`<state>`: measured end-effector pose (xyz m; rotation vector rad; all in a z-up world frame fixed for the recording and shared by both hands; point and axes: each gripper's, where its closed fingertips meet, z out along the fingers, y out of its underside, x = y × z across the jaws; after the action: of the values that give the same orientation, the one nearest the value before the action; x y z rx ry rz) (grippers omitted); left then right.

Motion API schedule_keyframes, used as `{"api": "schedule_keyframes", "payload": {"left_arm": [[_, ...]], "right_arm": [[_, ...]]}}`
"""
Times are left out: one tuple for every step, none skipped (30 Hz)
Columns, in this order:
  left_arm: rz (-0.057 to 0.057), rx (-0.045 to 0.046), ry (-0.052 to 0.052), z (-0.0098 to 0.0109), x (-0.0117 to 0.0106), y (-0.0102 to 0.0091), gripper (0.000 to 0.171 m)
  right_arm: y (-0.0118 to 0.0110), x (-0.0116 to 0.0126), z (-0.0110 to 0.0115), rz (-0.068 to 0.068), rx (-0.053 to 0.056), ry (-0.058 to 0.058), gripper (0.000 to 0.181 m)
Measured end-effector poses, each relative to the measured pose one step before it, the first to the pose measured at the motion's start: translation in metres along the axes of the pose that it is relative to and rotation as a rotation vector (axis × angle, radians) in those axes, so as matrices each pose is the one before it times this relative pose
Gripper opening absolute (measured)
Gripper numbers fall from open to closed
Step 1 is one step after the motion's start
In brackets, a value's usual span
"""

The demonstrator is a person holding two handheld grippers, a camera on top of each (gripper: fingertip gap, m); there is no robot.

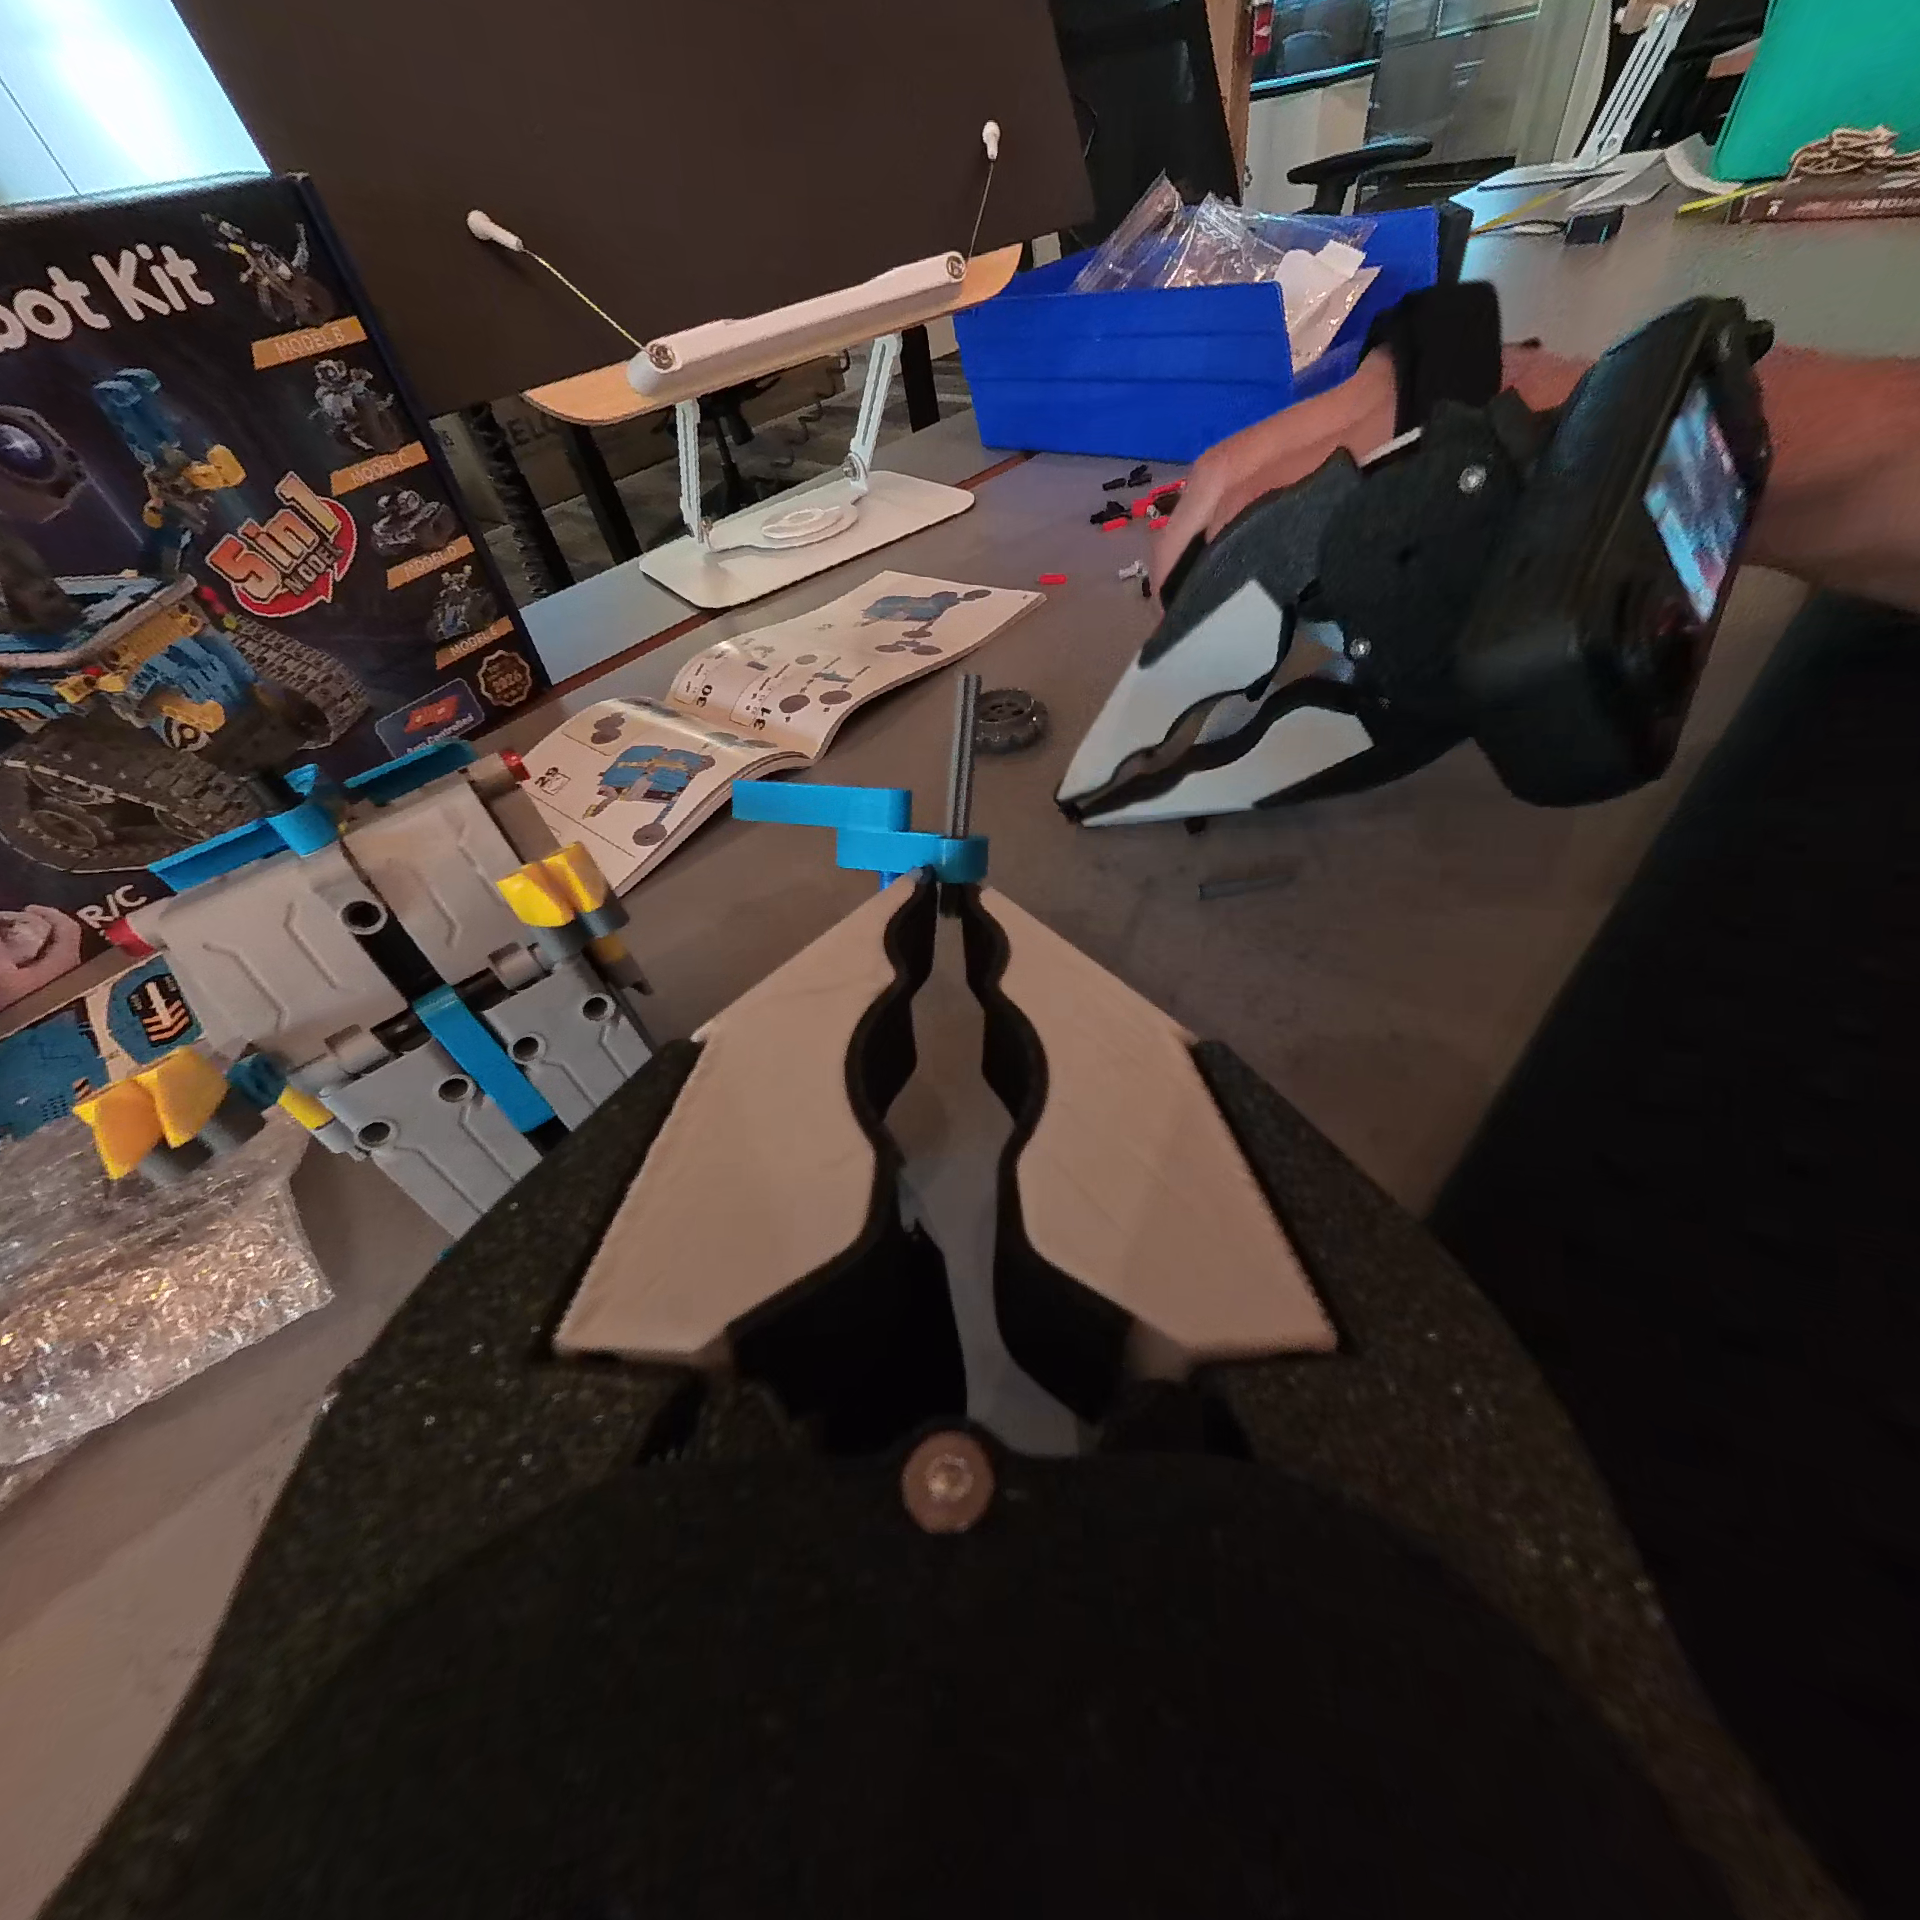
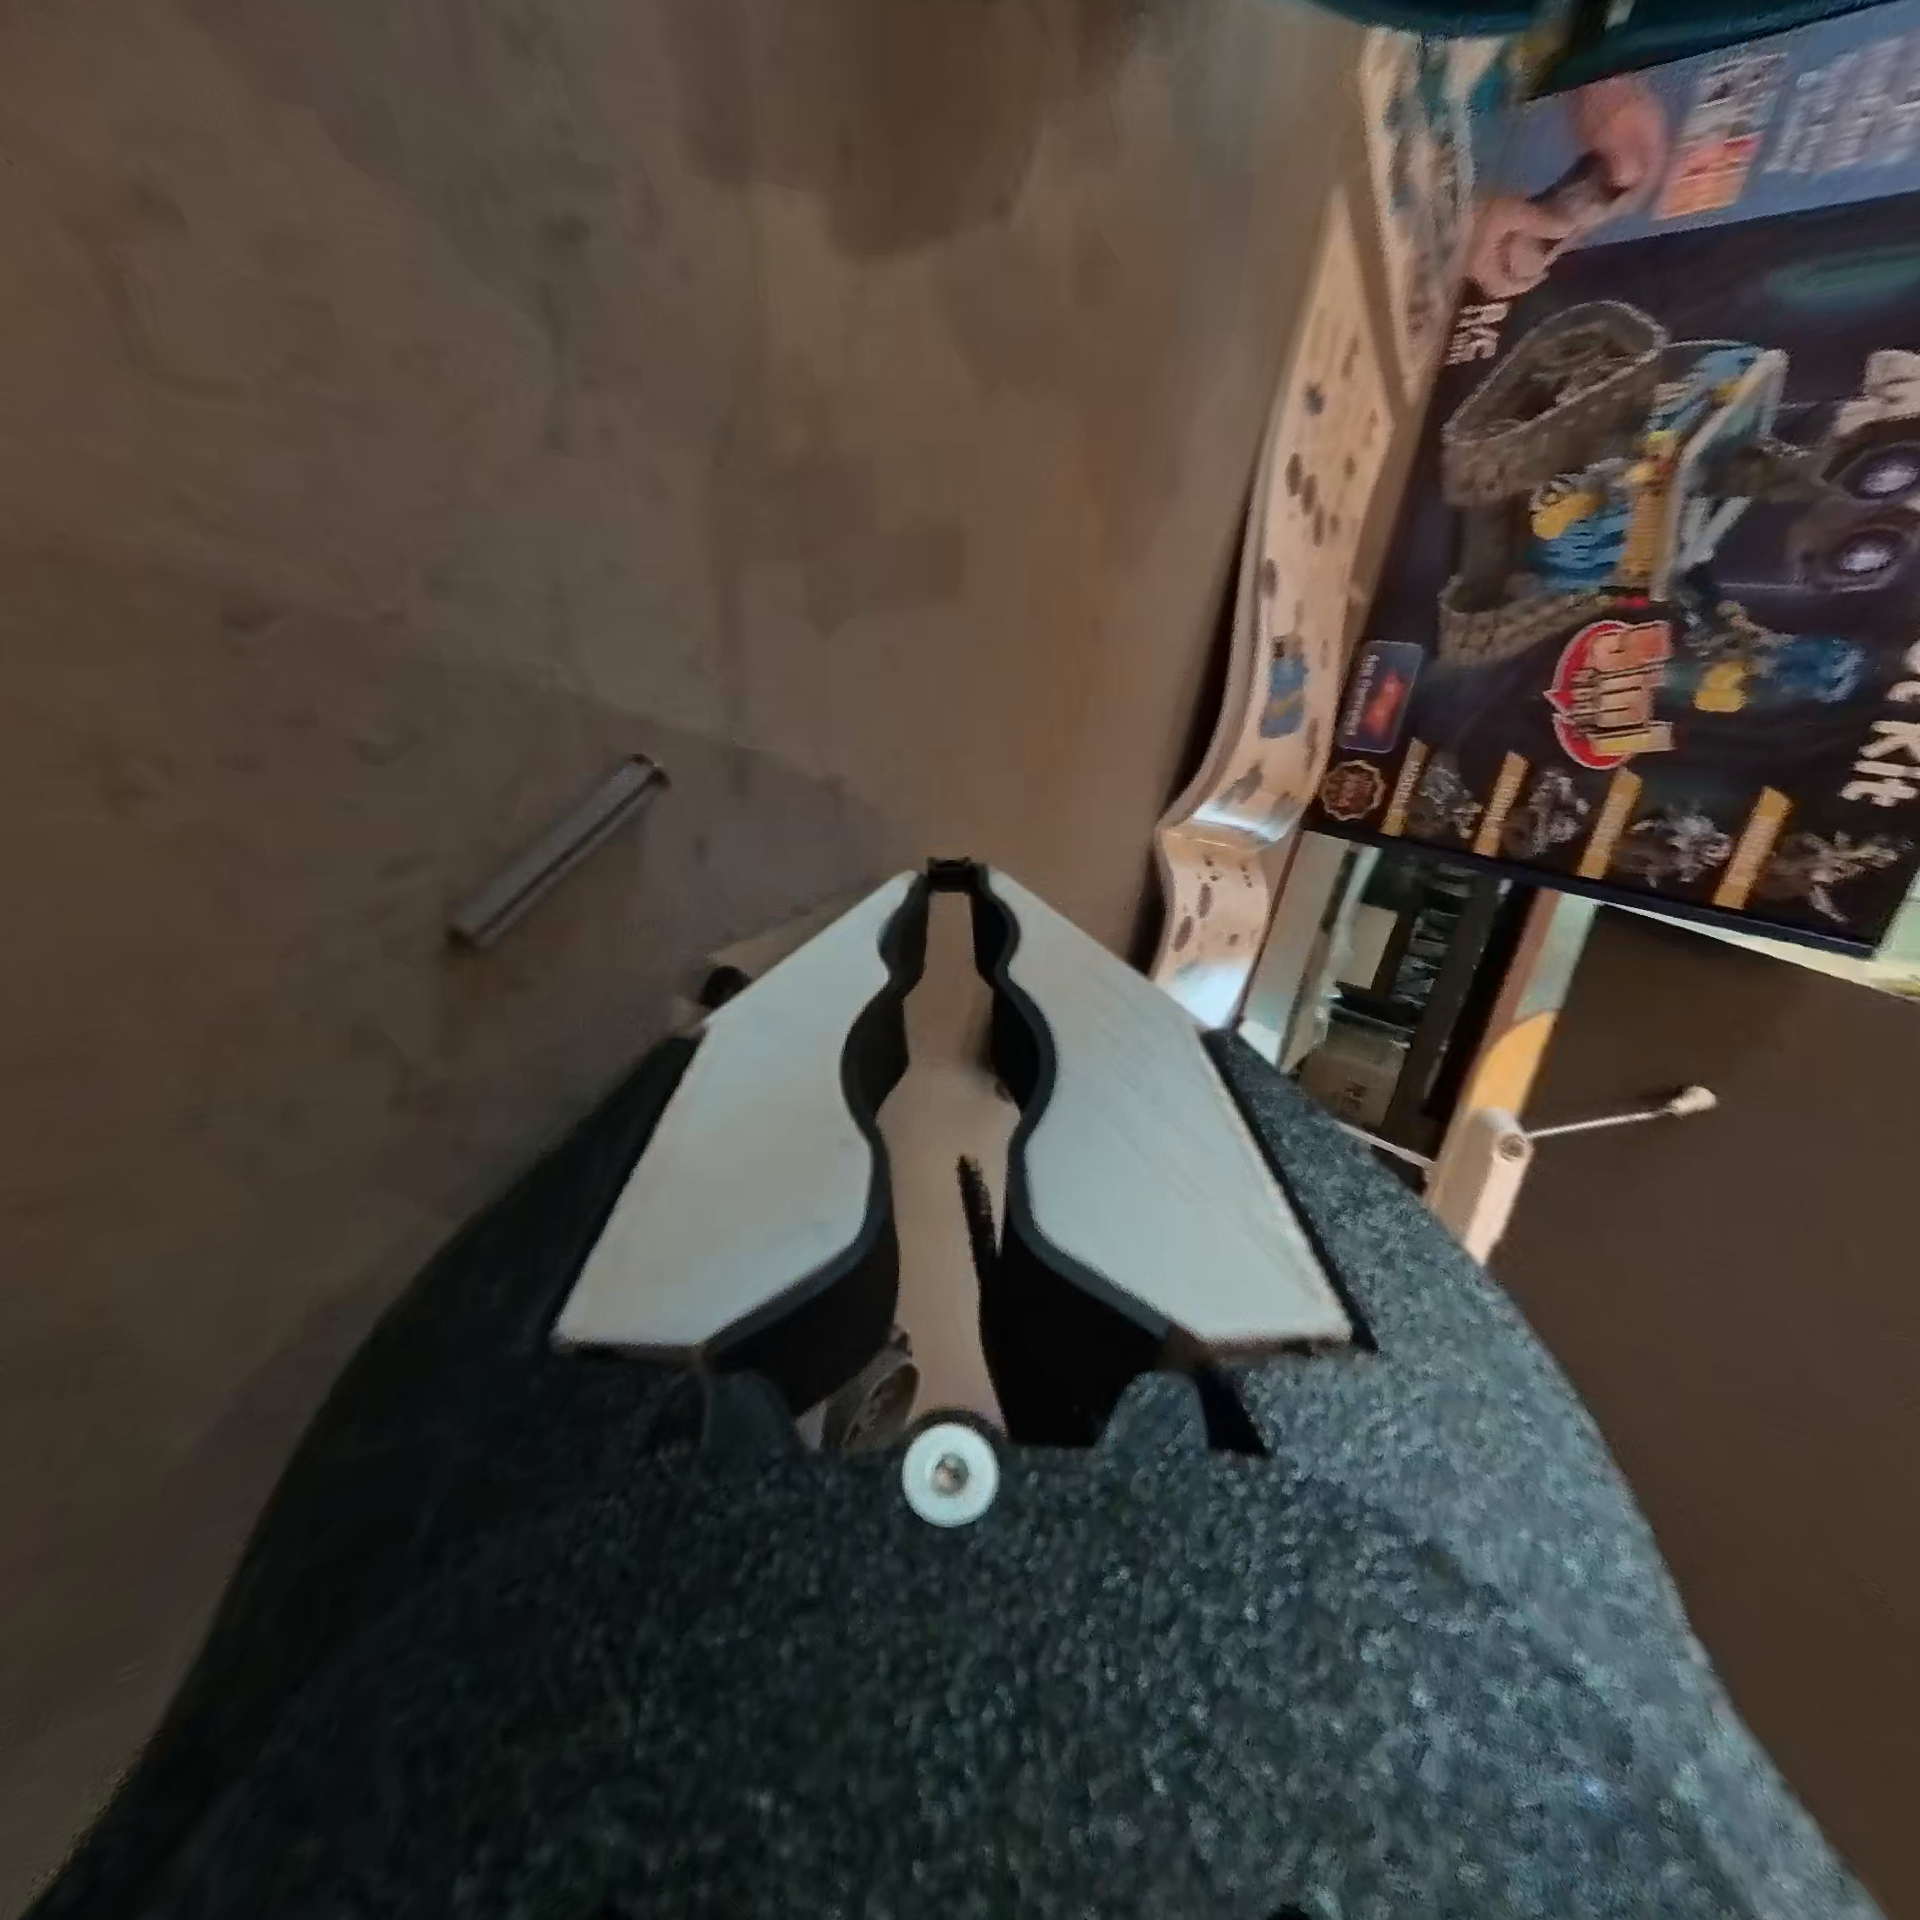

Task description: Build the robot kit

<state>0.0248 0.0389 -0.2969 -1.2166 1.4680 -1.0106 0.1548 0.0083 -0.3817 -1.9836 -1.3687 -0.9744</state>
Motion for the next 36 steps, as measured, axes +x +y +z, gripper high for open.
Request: {"api": "schedule_keyframes", "payload": {"left_arm": [[-0.0005, 0.00146, 0.0006, -0.00021, 0.00002, -0.00022, 0.004], [-0.0009, 0.00083, 0.0008, -0.00014, 0.00000, -0.00004, 0.004], [-0.0010, 0.00024, 0.0008, 0.00001, -0.00002, 0.00000, 0.004], [-0.0006, -0.00011, 0.0003, 0.00009, -0.00001, 0.00001, 0.004], [-0.0004, -0.00076, 0.0006, 0.00004, 0.00001, 0.00010, 0.004], [-0.0005, -0.00126, 0.0003, 0.00022, -0.00003, 0.00023, 0.004], [-0.0001, -0.00080, -0.0004, 0.00004, -0.00006, 0.00009, 0.004], [0.0001, -0.00036, -0.0002, 0.00007, -0.00004, 0.00003, 0.004], [-0.0006, -0.00055, 0.0000, 0.00006, -0.00007, 0.00007, 0.004], [-0.0010, -0.00070, -0.0001, 0.00014, -0.00016, 0.00009, 0.004], [-0.0005, -0.00034, -0.0003, 0.00009, -0.00010, 0.00014, 0.004], [-0.0003, -0.00008, -0.0002, -0.00001, -0.00020, 0.00004, 0.004], [-0.0007, -0.00044, 0.0001, 0.00006, -0.00005, 0.00006, 0.004], [-0.0004, -0.00046, -0.0001, 0.00006, -0.00009, 0.00006, 0.004], [0.0000, -0.00013, -0.0002, 0.00001, -0.00001, 0.00011, 0.004], [0.0001, 0.00020, 0.0000, -0.00001, -0.00002, -0.00012, 0.004], [0.0001, -0.00007, 0.0000, 0.00000, 0.00000, 0.00001, 0.004], [0.0000, -0.00044, -0.0001, 0.00007, -0.00002, 0.00004, 0.004], [0.0000, -0.00030, -0.0003, 0.00008, -0.00005, 0.00002, 0.004], [0.0002, 0.00001, -0.0007, -0.00009, 0.00000, 0.00000, 0.004], [0.0001, 0.00077, -0.0012, -0.00004, -0.00018, -0.00009, 0.004], [-0.0006, 0.00086, -0.0008, -0.00016, -0.00017, -0.00016, 0.004], [-0.0014, 0.00061, -0.0005, -0.00008, -0.00017, -0.00013, 0.004], [-0.0015, 0.00120, -0.0004, -0.00024, -0.00024, -0.00015, 0.004], [-0.0013, 0.00221, -0.0007, -0.00026, -0.00019, -0.00029, 0.004], [-0.0011, 0.00275, -0.0009, -0.00032, -0.00023, -0.00035, 0.004], [-0.0012, 0.00250, -0.0003, -0.00034, -0.00015, -0.00031, 0.004], [-0.0016, 0.00181, 0.0005, -0.00029, -0.00010, -0.00023, 0.004], [-0.0023, 0.00086, 0.0012, -0.00007, -0.00008, -0.00014, 0.004], [-0.0024, 0.00084, 0.0007, -0.00007, -0.00023, -0.00012, 0.004], [-0.0022, 0.00115, 0.0007, -0.00015, -0.00015, -0.00016, 0.004], [-0.0016, 0.00121, 0.0008, -0.00012, -0.00006, -0.00009, 0.004], [-0.0007, 0.00141, 0.0002, -0.00022, -0.00002, -0.00022, 0.004], [-0.0001, 0.00085, 0.0003, -0.00004, 0.00005, -0.00010, 0.004], [-0.0002, -0.00023, 0.0007, -0.00002, 0.00002, 0.00005, 0.004], [-0.0002, -0.00037, 0.0001, 0.00007, -0.00008, 0.00005, 0.004]], "right_arm": [[0.00101, -0.00466, 0.00122, -0.0043, -0.0107, -0.0239, 0.008], [-0.00031, -0.00089, -0.00011, -0.0002, 0.0009, -0.0036, 0.008], [0.00026, -0.00056, -0.00072, 0.0021, 0.0005, -0.0088, 0.008], [0.00014, -0.00072, -0.00049, 0.0124, 0.0000, -0.0137, 0.008], [0.00008, -0.00048, -0.00048, 0.0093, 0.0002, -0.0108, 0.008], [-0.00015, -0.00050, -0.00041, 0.0020, 0.0006, -0.0073, 0.008], [-0.00034, -0.00050, -0.00057, 0.0008, 0.0011, -0.0067, 0.008], [-0.00065, -0.00042, -0.00040, 0.0066, 0.0022, -0.0065, 0.008], [-0.00056, -0.00001, -0.00047, 0.0102, 0.0031, -0.0049, 0.009], [0.00004, 0.00004, -0.00057, 0.0112, 0.0013, -0.0054, 0.011], [0.00017, -0.00001, -0.00077, 0.0130, 0.0007, -0.0088, 0.012], [-0.00017, -0.00018, -0.00092, 0.0152, 0.0033, -0.0117, 0.013], [-0.00036, -0.00070, -0.00101, 0.0163, 0.0067, -0.0162, 0.014], [-0.00047, -0.00057, -0.00098, 0.0152, 0.0083, -0.0146, 0.015], [-0.00041, -0.00094, -0.00104, 0.0137, 0.0090, -0.0146, 0.016], [-0.00084, -0.00061, -0.00158, 0.0151, 0.0119, -0.0137, 0.018], [-0.00178, -0.00130, -0.00195, 0.0231, 0.0191, -0.0214, 0.021], [-0.00283, -0.00080, -0.00263, 0.0413, 0.0332, -0.0287, 0.027], [-0.00271, 0.00123, -0.00262, 0.0708, 0.0393, -0.0327, 0.028], [-0.00150, 0.00028, -0.00163, 0.0907, 0.0360, -0.0518, 0.030], [-0.00061, 0.00061, 0.00010, 0.1050, 0.0321, -0.0549, 0.031], [0.00170, 0.00483, 0.00204, 0.1171, 0.0178, -0.0250, 0.030], [0.00283, 0.00624, 0.00311, 0.1124, 0.0067, -0.0054, 0.029], [0.00084, 0.00280, 0.00237, 0.0940, 0.0144, -0.0120, 0.029], [0.00029, 0.00331, 0.00143, 0.0899, 0.0171, 0.0054, 0.024], [-0.00028, 0.00212, 0.00091, 0.0865, 0.0175, 0.0043, 0.019], [-0.00092, -0.00252, 0.00068, 0.0783, 0.0179, -0.0230, 0.017], [-0.00022, -0.00433, 0.00044, 0.0707, 0.0102, -0.0310, 0.016], [-0.00011, -0.00444, 0.00075, 0.0634, 0.0109, -0.0272, 0.016], [0.00062, -0.00276, 0.00127, 0.0480, 0.0114, -0.0141, 0.016], [0.00099, -0.00053, 0.00154, 0.0307, 0.0112, 0.0016, 0.017], [-0.00091, 0.00124, -0.00005, 0.0153, 0.0194, 0.0152, 0.014], [0.00086, 0.00271, -0.00047, -0.0010, -0.0021, 0.0237, 0.013], [0.00051, 0.00317, -0.00080, -0.0122, -0.0069, 0.0292, 0.015], [-0.00052, 0.00042, -0.00125, -0.0201, 0.0007, 0.0168, 0.016], [-0.00093, -0.00004, -0.00132, -0.0178, 0.0063, 0.0150, 0.016]]}}
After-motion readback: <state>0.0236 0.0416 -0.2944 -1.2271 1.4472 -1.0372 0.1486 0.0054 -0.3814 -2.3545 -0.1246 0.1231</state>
